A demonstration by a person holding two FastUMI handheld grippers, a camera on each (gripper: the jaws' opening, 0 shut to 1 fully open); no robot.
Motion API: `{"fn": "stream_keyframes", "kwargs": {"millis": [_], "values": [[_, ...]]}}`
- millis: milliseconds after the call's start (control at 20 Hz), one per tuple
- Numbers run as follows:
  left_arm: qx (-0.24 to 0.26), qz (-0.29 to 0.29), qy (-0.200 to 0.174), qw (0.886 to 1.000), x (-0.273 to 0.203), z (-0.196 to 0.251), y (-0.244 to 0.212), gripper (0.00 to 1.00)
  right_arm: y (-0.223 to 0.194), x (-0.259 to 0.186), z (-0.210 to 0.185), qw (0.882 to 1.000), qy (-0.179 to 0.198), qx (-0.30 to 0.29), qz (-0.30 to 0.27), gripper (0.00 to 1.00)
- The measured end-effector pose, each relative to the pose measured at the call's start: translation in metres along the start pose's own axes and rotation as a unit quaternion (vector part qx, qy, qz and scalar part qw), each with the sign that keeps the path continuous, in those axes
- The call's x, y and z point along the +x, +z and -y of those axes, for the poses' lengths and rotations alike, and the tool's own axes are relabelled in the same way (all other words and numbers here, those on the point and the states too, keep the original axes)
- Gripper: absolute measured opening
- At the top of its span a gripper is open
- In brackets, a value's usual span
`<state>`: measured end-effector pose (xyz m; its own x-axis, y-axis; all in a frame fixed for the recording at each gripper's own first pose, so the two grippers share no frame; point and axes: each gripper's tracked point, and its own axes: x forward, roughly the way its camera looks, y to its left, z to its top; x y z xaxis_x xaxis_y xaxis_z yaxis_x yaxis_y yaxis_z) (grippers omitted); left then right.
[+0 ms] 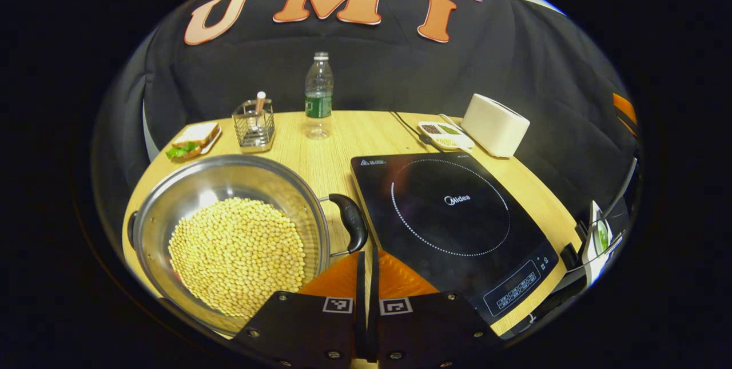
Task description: First push the handle of the pot to place it horizontally, then grasp the pot with both hands and set it on the induction cooktop.
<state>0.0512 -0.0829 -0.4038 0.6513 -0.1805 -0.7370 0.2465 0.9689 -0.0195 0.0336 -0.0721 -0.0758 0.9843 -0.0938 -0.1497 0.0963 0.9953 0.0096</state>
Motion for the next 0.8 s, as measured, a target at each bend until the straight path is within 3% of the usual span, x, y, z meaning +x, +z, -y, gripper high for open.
{"fn": "stream_keyframes", "kwargs": {"millis": [400,700,750,800], "values": [[-0.012,0.113,0.002,0.994,-0.086,-0.024,0.066,0.02,0.007,-0.011,-0.042,1.0,0.026,-0.004,0.006,0.95],[-0.005,0.193,0.074,0.978,-0.16,-0.095,0.099,0.02,0.012,-0.014,-0.087,0.999,0.051,-0.009,0.013,0.95],[-0.006,0.2,0.086,0.976,-0.168,-0.106,0.1,0.02,0.01,-0.014,-0.095,0.998,0.056,-0.009,0.012,1.0],[-0.009,0.208,0.094,0.974,-0.177,-0.117,0.099,0.02,0.009,-0.015,-0.103,0.998,0.059,-0.011,0.012,0.95]]}}
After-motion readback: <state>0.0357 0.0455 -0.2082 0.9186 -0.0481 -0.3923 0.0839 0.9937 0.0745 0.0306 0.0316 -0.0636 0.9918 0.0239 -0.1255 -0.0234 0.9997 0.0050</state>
